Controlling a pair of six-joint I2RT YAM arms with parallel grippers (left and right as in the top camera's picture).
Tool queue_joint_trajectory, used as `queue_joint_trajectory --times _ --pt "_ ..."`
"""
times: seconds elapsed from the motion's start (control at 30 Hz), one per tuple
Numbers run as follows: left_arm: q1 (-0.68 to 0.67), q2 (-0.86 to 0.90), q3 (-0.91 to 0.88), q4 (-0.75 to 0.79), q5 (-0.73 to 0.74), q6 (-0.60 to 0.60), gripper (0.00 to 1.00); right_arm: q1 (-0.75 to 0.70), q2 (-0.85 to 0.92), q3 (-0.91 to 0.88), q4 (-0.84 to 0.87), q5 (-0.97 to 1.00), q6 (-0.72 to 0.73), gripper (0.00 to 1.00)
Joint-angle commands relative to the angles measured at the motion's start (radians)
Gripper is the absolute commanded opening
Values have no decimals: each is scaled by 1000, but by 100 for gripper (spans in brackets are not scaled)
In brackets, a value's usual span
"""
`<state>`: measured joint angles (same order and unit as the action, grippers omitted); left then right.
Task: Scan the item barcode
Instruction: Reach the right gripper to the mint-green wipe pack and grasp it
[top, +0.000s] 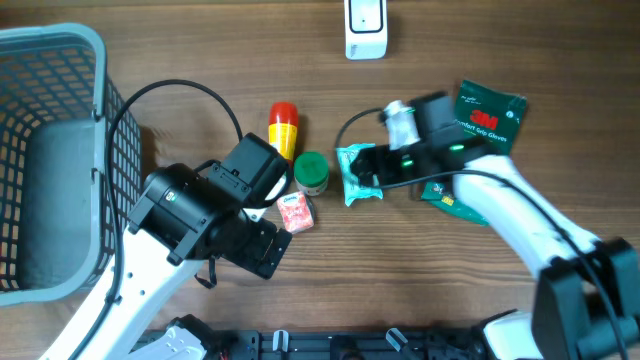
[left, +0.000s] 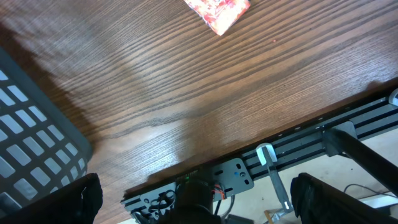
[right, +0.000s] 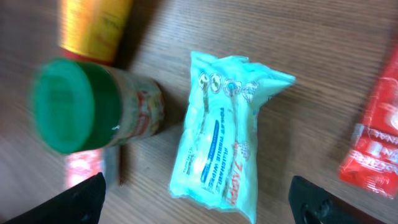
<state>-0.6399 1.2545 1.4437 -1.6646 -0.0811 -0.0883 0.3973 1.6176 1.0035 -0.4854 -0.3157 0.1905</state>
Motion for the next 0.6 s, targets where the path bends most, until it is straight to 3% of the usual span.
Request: queue_joint_trajectory --times 0.0,0.17,0.2,0.3,0.43,0.5,0.57 --pt "3 -7 0 -1 5 -9 100 81 89 10 53 279 22 91" --pt "3 -7 0 0 5 -9 100 93 194 10 106 345 65 81" --pt "3 -7 0 -1 5 -9 100 93 203 10 113 345 74 76" --pt "3 -7 0 -1 5 -9 100 93 208 10 119 338 109 46" --pt "3 -7 0 0 5 -9 100 91 193 14 101 259 154 13" --pt "3 -7 0 -1 5 -9 100 82 171 41 46 204 177 4" --pt "3 -7 0 -1 5 -9 100 61 135 97 -66 159 222 4"
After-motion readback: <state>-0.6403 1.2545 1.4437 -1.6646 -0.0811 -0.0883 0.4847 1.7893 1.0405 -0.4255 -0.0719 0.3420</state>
